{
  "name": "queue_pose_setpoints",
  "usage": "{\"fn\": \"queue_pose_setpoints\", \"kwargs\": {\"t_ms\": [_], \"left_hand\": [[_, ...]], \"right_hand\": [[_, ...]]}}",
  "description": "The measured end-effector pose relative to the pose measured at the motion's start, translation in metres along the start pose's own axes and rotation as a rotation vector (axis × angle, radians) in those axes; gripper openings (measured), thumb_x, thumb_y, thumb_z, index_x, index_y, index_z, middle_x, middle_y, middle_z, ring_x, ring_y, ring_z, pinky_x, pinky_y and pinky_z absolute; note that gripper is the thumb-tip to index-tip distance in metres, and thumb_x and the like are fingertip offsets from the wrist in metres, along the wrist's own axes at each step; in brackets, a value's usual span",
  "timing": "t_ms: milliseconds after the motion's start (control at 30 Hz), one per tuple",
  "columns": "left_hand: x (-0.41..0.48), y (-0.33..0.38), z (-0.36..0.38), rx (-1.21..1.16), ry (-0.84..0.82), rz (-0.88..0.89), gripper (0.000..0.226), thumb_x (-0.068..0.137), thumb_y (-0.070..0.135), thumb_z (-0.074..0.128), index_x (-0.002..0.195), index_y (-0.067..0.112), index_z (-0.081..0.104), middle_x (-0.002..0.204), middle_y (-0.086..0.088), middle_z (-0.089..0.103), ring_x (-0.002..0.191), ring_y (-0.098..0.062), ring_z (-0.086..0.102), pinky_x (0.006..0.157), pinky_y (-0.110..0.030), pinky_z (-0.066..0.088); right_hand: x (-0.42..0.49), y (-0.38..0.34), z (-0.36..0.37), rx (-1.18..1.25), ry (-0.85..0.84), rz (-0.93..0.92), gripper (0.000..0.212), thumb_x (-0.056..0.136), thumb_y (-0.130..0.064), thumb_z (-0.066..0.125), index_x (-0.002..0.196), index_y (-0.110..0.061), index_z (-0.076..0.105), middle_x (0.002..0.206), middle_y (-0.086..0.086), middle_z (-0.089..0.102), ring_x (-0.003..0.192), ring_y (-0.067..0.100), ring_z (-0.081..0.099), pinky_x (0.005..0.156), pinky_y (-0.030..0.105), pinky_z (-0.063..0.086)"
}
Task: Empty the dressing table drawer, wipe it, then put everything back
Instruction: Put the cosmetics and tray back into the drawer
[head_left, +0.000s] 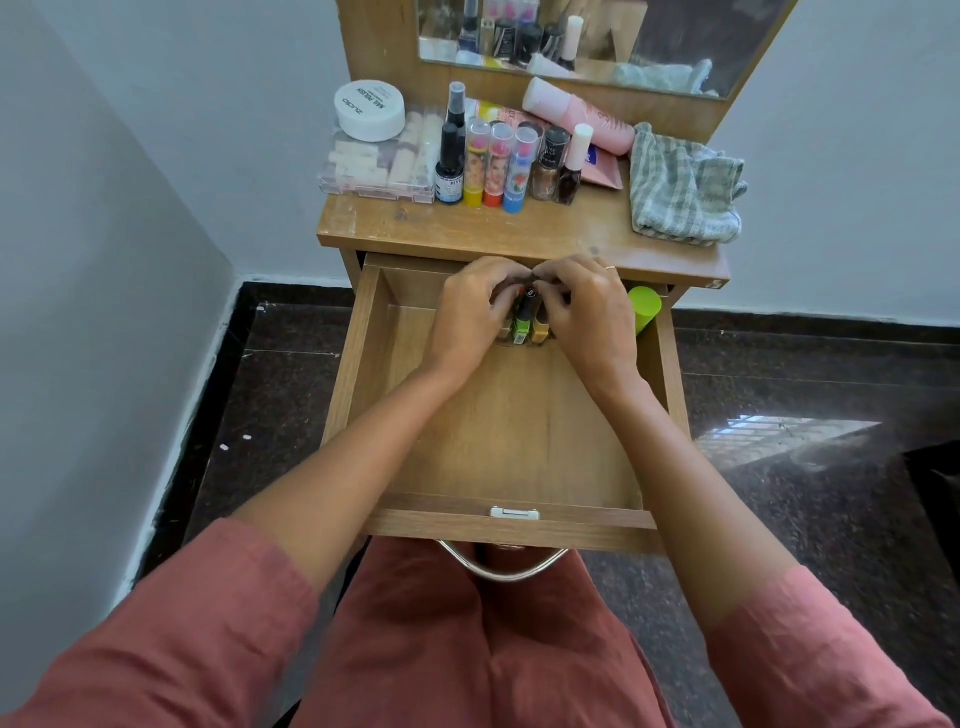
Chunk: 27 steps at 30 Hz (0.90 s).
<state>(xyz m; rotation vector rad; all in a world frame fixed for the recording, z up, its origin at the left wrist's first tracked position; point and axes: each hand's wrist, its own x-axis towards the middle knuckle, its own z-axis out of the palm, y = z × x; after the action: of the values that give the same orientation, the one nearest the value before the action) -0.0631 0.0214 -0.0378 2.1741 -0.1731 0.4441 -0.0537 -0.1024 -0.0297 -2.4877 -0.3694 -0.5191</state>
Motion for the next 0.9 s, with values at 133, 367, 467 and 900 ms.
{"fn": "queue_pose_setpoints", "kwargs": {"t_ms": [133, 367, 467, 900], "left_hand": [[0.014, 0.011, -0.014, -0.009, 0.057, 0.058, 0.018, 0.086, 0.003, 0.058, 0.102, 0.005, 0.066, 0.101, -0.007, 0.068, 0.093, -0.004, 0.055, 0.084, -0.003, 0.04], [0.066, 0.025, -0.043, 0.172, 0.245, 0.158, 0.018, 0.086, 0.017, 0.056, 0.1, 0.011, 0.066, 0.103, -0.004, 0.065, 0.103, -0.018, 0.054, 0.087, -0.012, 0.031], [0.085, 0.025, -0.05, 0.288, 0.236, 0.153, 0.026, 0.085, 0.018, 0.056, 0.11, 0.017, 0.064, 0.114, 0.0, 0.063, 0.117, -0.017, 0.049, 0.099, -0.024, 0.027], [0.107, 0.028, -0.053, 0.466, -0.056, 0.062, 0.027, 0.092, 0.019, 0.05, 0.114, 0.023, 0.063, 0.125, -0.002, 0.055, 0.129, -0.018, 0.034, 0.104, -0.035, 0.016]], "right_hand": [[0.021, -0.013, -0.01, 0.15, 0.058, 0.035, 0.013, 0.085, -0.009, 0.059, 0.094, -0.004, 0.067, 0.092, 0.01, 0.067, 0.078, 0.019, 0.06, 0.071, 0.033, 0.052], [0.077, -0.031, -0.022, 0.229, 0.085, 0.003, 0.025, 0.081, -0.003, 0.061, 0.106, -0.001, 0.063, 0.099, 0.011, 0.063, 0.083, 0.009, 0.052, 0.074, 0.009, 0.043], [0.093, -0.033, -0.023, 0.173, 0.044, -0.007, 0.032, 0.082, -0.005, 0.06, 0.114, -0.003, 0.06, 0.11, 0.008, 0.061, 0.095, 0.009, 0.05, 0.079, 0.001, 0.034], [0.102, -0.025, -0.015, 0.17, -0.026, 0.022, 0.016, 0.083, -0.007, 0.061, 0.096, -0.001, 0.063, 0.092, 0.008, 0.061, 0.082, 0.012, 0.049, 0.074, 0.017, 0.039]]}}
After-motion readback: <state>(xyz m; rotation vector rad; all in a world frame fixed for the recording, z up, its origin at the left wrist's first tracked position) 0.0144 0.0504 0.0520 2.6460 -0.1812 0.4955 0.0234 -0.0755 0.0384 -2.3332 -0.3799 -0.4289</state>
